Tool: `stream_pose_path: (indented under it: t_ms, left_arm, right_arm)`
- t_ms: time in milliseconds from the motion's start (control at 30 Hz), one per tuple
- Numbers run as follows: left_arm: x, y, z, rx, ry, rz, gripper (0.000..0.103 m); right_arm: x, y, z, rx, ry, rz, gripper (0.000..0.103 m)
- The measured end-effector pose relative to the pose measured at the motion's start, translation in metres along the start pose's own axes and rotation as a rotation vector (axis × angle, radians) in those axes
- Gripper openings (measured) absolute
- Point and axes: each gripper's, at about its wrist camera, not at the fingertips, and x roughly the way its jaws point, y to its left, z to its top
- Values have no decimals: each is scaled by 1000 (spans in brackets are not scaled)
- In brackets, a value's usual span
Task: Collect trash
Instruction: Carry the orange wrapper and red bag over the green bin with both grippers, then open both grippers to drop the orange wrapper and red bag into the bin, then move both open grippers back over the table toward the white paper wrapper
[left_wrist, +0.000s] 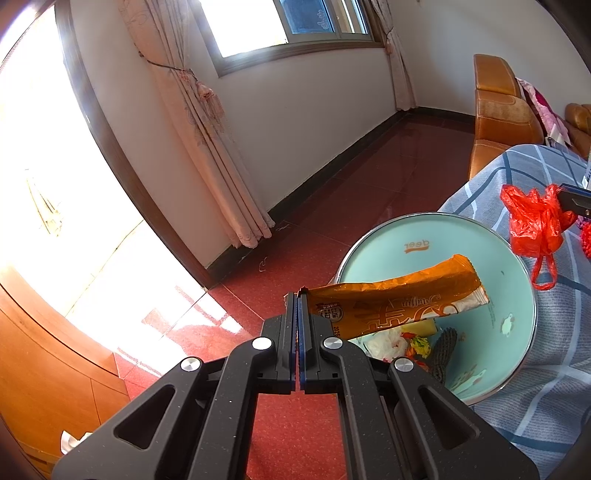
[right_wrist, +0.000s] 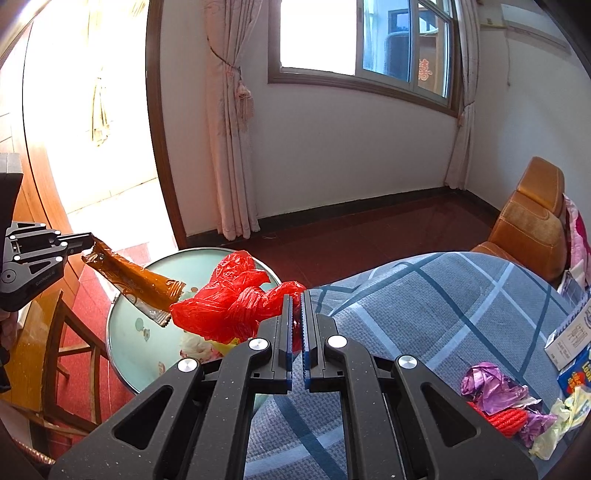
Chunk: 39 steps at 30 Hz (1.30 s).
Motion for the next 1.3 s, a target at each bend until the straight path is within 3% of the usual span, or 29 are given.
stream_pose_path:
  t_ms: [300,367,400,467,500,533,700,833,933,1000,1167,1300]
  left_arm:
    - [0,0,1,-4,-1,-12,4]
    - [0,-2,0,0,-1,-18,5]
    - [0,-3,0,4,0,-21,8]
    - [-1,-5,0,5,-4,-27,22]
    - [-2,-5,0,3,-9,-18,38]
    - [-2,-5,0,3,-15,-16,42]
    - [-3,-7,0,10,-16,-33,42]
    - [-5,-10,-1,13,-21,-37,57]
    - [-6,-15,-1,21,-22,-45,58]
    - [-8,-17,-1,17,-26,-51,65]
    - [-16,-30,-1,21,-43,-88,69]
    - [-22,-64,-4,74,-45,-150,70]
  right_arm:
    - [5,11,3,-16,4,30,5]
    - [6,13,4,-10,1,46,12]
    - [7,14,4,-6,-3,52,26]
    - [9,14,4,-1,-1,56,30]
    - [9,14,3,1,0,53,33]
    - [9,13,3,2,0,50,34]
    - [7,9,0,14,3,42,41]
    - [3,10,-2,12,2,34,44]
    - [-3,8,-3,15,2,24,46]
    - [-9,6,-5,16,2,11,47]
    - [-40,-18,-19,56,-10,-50,50]
    - [-72,-47,-41,111,-13,-121,53]
